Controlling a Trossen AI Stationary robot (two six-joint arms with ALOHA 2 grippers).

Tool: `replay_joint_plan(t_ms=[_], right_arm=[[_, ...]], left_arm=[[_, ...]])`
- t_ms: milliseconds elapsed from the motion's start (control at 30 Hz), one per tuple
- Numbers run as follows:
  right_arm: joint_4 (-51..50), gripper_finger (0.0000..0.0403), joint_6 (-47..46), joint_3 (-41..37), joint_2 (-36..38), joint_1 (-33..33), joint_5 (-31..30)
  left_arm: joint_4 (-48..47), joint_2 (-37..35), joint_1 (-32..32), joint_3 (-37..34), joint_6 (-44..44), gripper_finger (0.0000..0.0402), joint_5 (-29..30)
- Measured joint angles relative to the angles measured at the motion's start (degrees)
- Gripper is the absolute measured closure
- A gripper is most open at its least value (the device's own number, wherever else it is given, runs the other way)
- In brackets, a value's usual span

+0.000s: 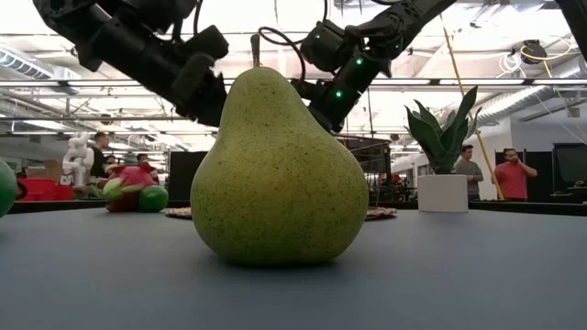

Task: Build produce basket
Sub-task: Put the violet grapes into the wire basket, then adjust the wire basket

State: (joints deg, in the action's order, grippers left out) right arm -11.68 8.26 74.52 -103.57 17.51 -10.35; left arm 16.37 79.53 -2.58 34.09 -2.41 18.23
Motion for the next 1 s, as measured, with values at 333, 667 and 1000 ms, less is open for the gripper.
replay_joint_plan(t_ms=[333, 667, 1000], right_arm=[[4.13, 0.0215, -5.43, 0.04, 0.00, -1.44, -4.96], [-1.38, 0.0211, -3.30, 0.09, 0.04, -2.16, -19.13], [-1.71, 0.0211, -3.24, 0.11, 0.07, -7.30, -19.94]], left_arm=[[-3.12, 0.00, 3.39, 0.00, -3.79, 0.0170, 0.45], [-4.58, -0.02, 4.80, 0.02, -4.36, 0.0170, 3.32], [-4.65, -0.02, 6.66, 0.02, -4.34, 0.0170, 4.49]])
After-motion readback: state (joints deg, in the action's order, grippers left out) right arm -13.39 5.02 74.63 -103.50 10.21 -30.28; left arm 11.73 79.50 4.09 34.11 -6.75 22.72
